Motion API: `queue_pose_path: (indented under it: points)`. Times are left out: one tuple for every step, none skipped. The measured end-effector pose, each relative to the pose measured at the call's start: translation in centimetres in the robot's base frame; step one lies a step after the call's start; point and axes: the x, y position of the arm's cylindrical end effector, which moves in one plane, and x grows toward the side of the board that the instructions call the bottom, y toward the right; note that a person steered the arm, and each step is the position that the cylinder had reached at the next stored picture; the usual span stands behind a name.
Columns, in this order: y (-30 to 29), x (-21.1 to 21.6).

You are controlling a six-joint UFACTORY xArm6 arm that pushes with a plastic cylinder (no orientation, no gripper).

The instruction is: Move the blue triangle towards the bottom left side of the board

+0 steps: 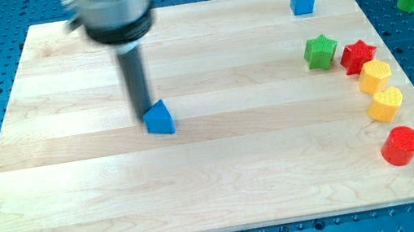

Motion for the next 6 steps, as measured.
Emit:
queue_pose_path:
  points:
    - [1.6, -2.5]
    - [4.8, -4.8]
    - [4.7, -0.6]
    - [-9.0, 4.3]
    - [-3.1, 3.4]
    - [3.8, 3.0]
